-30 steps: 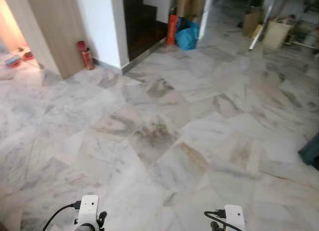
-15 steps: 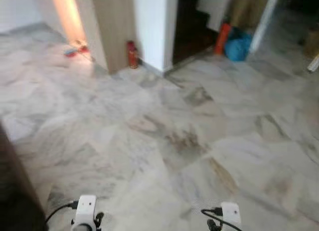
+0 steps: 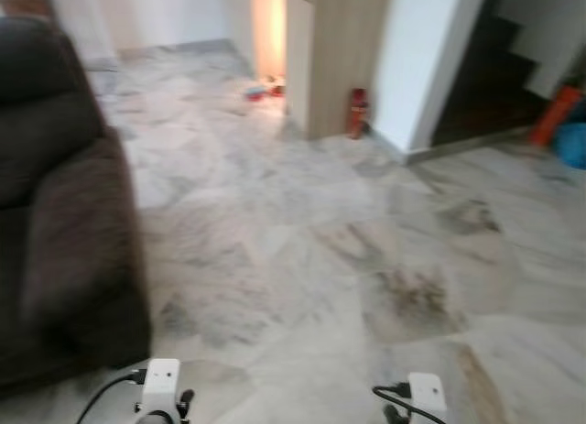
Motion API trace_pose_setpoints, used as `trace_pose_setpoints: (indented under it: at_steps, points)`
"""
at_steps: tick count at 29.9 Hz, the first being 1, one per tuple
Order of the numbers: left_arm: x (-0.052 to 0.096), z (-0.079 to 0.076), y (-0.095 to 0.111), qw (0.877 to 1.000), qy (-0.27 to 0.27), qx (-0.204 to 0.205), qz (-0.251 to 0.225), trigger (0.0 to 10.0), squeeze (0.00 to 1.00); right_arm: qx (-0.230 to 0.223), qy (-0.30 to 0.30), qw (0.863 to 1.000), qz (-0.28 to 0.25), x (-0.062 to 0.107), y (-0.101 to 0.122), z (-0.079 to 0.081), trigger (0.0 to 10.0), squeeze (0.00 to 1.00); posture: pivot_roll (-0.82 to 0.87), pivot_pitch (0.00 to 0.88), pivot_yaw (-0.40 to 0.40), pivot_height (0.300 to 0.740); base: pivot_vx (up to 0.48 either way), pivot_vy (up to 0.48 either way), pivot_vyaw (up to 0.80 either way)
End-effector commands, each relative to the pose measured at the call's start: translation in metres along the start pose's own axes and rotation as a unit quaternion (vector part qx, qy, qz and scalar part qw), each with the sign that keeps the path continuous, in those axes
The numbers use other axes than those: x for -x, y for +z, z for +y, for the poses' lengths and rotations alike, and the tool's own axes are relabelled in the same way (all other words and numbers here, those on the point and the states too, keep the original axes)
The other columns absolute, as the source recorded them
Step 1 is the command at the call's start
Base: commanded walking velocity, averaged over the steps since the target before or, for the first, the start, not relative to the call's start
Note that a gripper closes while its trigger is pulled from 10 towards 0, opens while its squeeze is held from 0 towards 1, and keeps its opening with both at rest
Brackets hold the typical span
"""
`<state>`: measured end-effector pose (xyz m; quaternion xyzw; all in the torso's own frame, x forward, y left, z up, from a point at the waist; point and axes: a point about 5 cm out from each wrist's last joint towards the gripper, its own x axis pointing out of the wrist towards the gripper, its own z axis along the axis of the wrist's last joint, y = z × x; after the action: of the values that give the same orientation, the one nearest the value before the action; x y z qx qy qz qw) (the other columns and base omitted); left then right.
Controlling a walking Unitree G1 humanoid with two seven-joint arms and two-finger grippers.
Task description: Move the pillow to the sofa from floor
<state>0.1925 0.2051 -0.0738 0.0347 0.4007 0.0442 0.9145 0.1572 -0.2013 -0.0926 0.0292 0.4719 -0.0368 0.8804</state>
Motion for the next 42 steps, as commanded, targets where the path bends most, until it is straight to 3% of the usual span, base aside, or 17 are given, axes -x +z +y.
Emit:
trace_pose_setpoints:
  at_steps: [1, 30, 33, 42]
  points:
    - [0.0, 0.0061, 0.0008, 1.0, 0.01, 0.001, 0.0, 10.0, 0.0, 0.004, 0.008, 1.0, -0.007, -0.0019, 0.006, 0.0062, 10.0, 0.0, 0.12, 0.0, -0.055, 0.74, 0.0, 0.0, 0.8]
    - [0.0003, 0.0059, -0.0002, 1.0, 0.007, 0.0, 0.001, 10.0, 0.0, 0.013, 0.01, 1.0, -0.006, -0.0019, 0.0059, 0.0065, 10.0, 0.0, 0.12, 0.0, -0.058, 0.74, 0.0, 0.0, 0.8]
    - [0.0004, 0.0061, -0.0009, 1.0, 0.008, -0.002, 0.003, 10.0, 0.0, -0.015, 0.01, 1.0, -0.005, -0.0017, 0.0045, 0.0068, 10.0, 0.0, 0.12, 0.0, -0.059, 0.74, 0.0, 0.0, 0.0]
    - [0.0005, 0.0069, -0.0038, 1.0, 0.014, 0.007, 0.017, 10.0, 0.0, -0.021, 0.013, 1.0, -0.007, -0.0018, 0.0047, 0.0076, 10.0, 0.0, 0.12, 0.004, -0.057, 0.74, 0.0, 0.0, 0.0]
